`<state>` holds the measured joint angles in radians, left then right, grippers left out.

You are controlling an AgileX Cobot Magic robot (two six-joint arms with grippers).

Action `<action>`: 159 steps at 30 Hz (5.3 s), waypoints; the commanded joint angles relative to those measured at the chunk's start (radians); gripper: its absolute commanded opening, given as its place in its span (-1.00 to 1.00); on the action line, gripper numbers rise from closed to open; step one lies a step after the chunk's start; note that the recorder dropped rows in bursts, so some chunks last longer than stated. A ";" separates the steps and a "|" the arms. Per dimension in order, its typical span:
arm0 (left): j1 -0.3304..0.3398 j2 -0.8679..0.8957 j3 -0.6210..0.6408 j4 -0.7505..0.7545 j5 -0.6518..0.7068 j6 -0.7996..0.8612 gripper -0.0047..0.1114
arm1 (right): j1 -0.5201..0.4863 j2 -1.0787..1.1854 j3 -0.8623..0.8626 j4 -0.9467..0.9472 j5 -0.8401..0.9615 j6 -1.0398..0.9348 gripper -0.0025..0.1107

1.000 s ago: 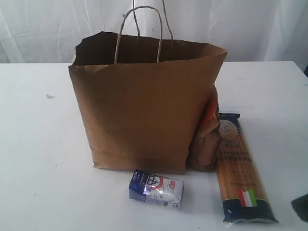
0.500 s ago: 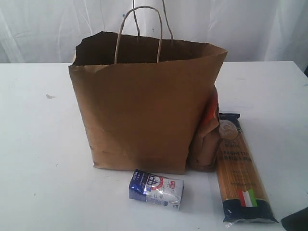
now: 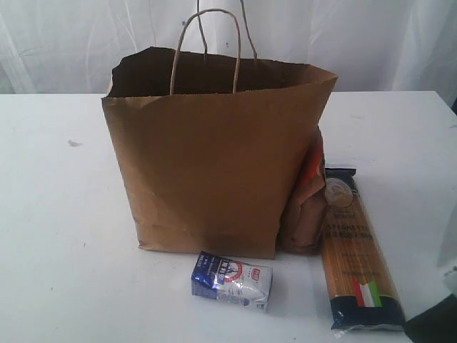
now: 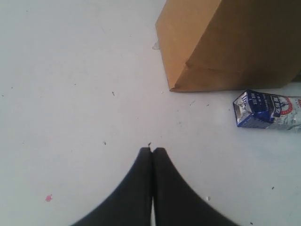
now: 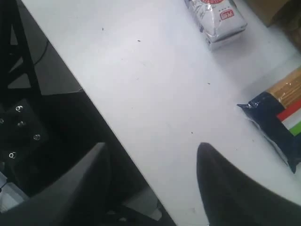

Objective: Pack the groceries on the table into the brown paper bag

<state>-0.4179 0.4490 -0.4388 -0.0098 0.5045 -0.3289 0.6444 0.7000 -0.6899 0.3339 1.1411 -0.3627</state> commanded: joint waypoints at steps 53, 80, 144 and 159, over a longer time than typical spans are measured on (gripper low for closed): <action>0.128 -0.449 0.439 -0.049 -0.322 -0.008 -0.92 | 0.152 0.850 -0.127 -0.122 -0.800 -0.306 0.14; 0.128 -0.449 0.439 -0.049 -0.322 -0.008 -0.92 | 0.162 1.068 -0.127 -0.110 -0.824 -0.314 0.14; 0.128 -0.449 0.439 -0.049 -0.322 -0.008 -0.92 | 0.022 0.882 -0.894 -0.613 -0.091 -0.474 -0.96; 0.128 -0.449 0.439 -0.049 -0.322 -0.008 -0.92 | 0.022 0.847 -0.894 -0.648 -0.225 -0.418 0.01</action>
<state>-0.2926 0.0043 -0.0045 -0.0593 0.1873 -0.3328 0.6689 1.5825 -1.5738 -0.3038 0.9806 -0.8023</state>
